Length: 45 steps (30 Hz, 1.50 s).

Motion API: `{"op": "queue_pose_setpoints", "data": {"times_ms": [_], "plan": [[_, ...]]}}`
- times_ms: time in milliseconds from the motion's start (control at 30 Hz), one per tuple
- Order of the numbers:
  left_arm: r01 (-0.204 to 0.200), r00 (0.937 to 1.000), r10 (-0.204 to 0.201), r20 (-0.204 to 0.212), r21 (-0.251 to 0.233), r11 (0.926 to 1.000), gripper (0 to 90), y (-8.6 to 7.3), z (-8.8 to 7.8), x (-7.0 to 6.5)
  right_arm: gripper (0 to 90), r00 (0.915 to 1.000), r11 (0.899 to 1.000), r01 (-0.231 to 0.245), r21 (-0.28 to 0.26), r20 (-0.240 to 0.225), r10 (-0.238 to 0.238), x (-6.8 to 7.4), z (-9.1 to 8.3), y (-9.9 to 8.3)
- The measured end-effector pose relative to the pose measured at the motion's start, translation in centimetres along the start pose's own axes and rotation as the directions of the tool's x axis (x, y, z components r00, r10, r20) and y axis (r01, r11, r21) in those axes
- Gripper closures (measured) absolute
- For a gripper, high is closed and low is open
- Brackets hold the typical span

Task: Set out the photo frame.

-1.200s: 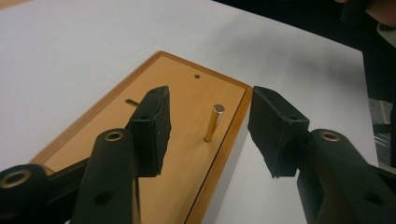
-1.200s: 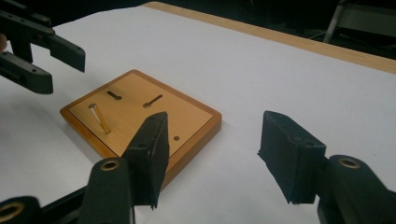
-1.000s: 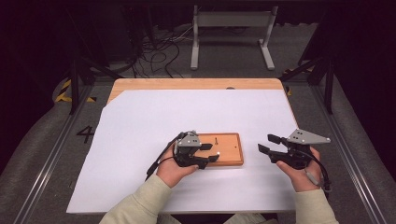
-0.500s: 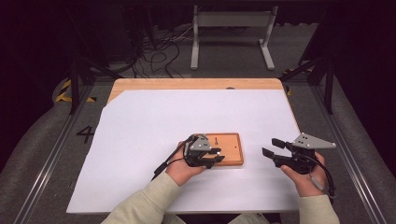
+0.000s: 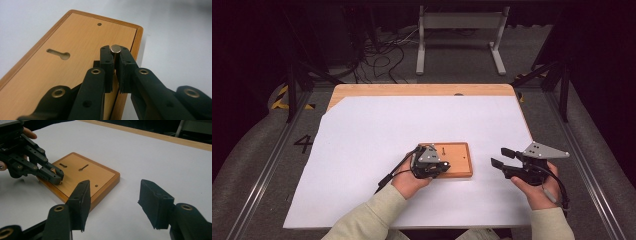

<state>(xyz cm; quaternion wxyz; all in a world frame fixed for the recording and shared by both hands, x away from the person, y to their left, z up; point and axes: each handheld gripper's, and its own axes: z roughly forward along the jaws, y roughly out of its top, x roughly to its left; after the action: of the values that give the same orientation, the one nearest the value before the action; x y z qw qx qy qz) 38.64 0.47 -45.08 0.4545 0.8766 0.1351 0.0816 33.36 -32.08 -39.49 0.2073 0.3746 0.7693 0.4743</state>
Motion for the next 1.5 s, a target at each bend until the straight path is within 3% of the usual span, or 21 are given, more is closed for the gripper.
{"op": "queue_pose_setpoints", "data": {"times_ms": [100, 267, 400, 433, 633, 700, 733, 767, 800, 833, 867, 933, 1000, 1033, 1067, 1100, 1200, 1233, 1333, 1400, 1500], "plan": [[-0.078, 0.9963, 0.078, -0.036, 0.013, 0.9969, 84.2, 0.0, 0.0, -0.4, 43.3, 1.0, 1.0, 0.001, 0.002, -0.002, -0.001, 0.0, 0.1, 0.0], [-0.138, 0.9885, 0.139, -0.06, 0.014, 0.9903, 83.8, -0.1, 0.0, -0.8, 43.3, 0.9997, 1.0, -0.007, -0.015, -0.022, 0.007, 0.1, 0.1, 0.1], [-0.238, 0.967, 0.239, -0.089, 0.025, 0.9711, 83.6, -0.1, -0.1, -1.4, 43.4, 0.9996, 1.0, -0.008, -0.015, -0.027, 0.007, 0.2, 0.2, 0.2], [-0.238, 0.967, 0.239, -0.089, 0.025, 0.9711, 83.7, -0.1, -0.1, -1.4, 43.4, 0.9996, 1.0, -0.008, -0.015, -0.027, 0.007, 0.2, 0.2, 0.2], [-0.343, 0.9301, 0.345, -0.127, 0.037, 0.9387, 83.7, -0.4, -0.3, -2.3, 43.2, 0.9995, 1.0, -0.011, -0.016, -0.03, 0.01, 0.2, 0.2, 0.3], [-0.386, 0.9116, 0.389, -0.134, 0.043, 0.9213, 83.8, -0.4, -0.3, -2.6, 43.1, 0.9994, 1.0, -0.011, -0.016, -0.032, 0.01, 0.2, 0.3, 0.3], [-0.386, 0.9116, 0.389, -0.134, 0.043, 0.9213, 83.8, -0.4, -0.3, -2.6, 43.1, 0.9994, 1.0, -0.011, -0.016, -0.032, 0.01, 0.2, 0.3, 0.3], [-0.405, 0.9024, 0.407, -0.142, 0.044, 0.9134, 83.8, -0.5, -0.3, -2.8, 43.1, 0.9995, 1.0, -0.009, -0.016, -0.031, 0.009, 0.2, 0.3, 0.3], [-0.412, 0.8984, 0.414, -0.146, 0.043, 0.9099, 83.8, -0.6, -0.3, -2.9, 43.1, 0.9995, 1.0, -0.007, -0.016, -0.03, 0.006, 0.2, 0.3, 0.3], [-0.426, 0.8909, 0.428, -0.151, 0.048, 0.9034, 83.8, -0.6, -0.4, -3.0, 43.1, 0.9995, 1.0, -0.006, -0.016, -0.031, 0.006, 0.2, 0.3, 0.4], [-0.453, 0.876, 0.456, -0.158, 0.054, 0.8897, 83.9, -0.7, -0.4, -3.2, 43.1, 0.9995, 1.0, -0.005, -0.015, -0.032, 0.004, 0.3, 0.4, 0.4], [-0.491, 0.8559, 0.492, -0.159, 0.051, 0.8698, 83.9, -0.8, -0.4, -3.3, 43.1, 0.9994, 1.0, -0.007, -0.019, -0.034, 0.006, 0.3, 0.4, 0.5], [-0.506, 0.8467, 0.506, -0.164, 0.043, 0.8612, 84.1, -1.0, -0.4, -3.4, 42.9, 0.9993, 1.0, -0.011, -0.022, -0.036, 0.01, 0.3, 0.4, 0.6], [-0.506, 0.8467, 0.506, -0.164, 0.043, 0.8612, 84.1, -1.0, -0.4, -3.4, 42.9, 0.9993, 1.0, -0.011, -0.022, -0.036, 0.01, 0.3, 0.4, 0.6], [-0.52, 0.8377, 0.519, -0.169, 0.044, 0.853, 84.1, -1.0, -0.4, -3.6, 42.9, 0.9992, 1.0, -0.011, -0.025, -0.039, 0.01, 0.3, 0.4, 0.6], [-0.548, 0.8163, 0.55, -0.176, 0.064, 0.8338, 84.2, -1.0, -0.5, -3.8, 42.8, 0.999, 1.0, -0.011, -0.021, -0.043, 0.01, 0.4, 0.5, 0.7], [-0.575, 0.793, 0.579, -0.189, 0.084, 0.814, 84.3, -1.1, -0.5, -4.3, 41.6, 0.9987, 1.0, -0.008, -0.017, -0.05, 0.007, 0.5, 0.7, 0.9], [-0.575, 0.793, 0.579, -0.189, 0.084, 0.814, 84.3, -1.1, -0.5, -4.3, 41.6, 0.9987, 1.0, -0.008, -0.017, -0.05, 0.007, 0.5, 0.7, 0.9], [-0.6, 0.7703, 0.606, -0.198, 0.096, 0.7941, 84.3, -1.2, -0.5, -4.6, 40.6, 0.9966, 0.999, -0.045, 0.012, -0.068, 0.046, 0.6, 0.9, 1.0], [-0.598, 0.7719, 0.604, -0.197, 0.096, 0.7956, 84.3, -1.2, -0.5, -4.7, 40.5, 0.9959, 0.998, -0.052, 0.022, -0.073, 0.054, 0.6, 1.0, 1.1], [-0.603, 0.7671, 0.609, -0.202, 0.098, 0.7918, 84.3, -1.3, -0.5, -4.8, 39.8, 0.9957, 0.998, -0.051, 0.033, -0.076, 0.053, 0.7, 1.1, 1.2]]}}
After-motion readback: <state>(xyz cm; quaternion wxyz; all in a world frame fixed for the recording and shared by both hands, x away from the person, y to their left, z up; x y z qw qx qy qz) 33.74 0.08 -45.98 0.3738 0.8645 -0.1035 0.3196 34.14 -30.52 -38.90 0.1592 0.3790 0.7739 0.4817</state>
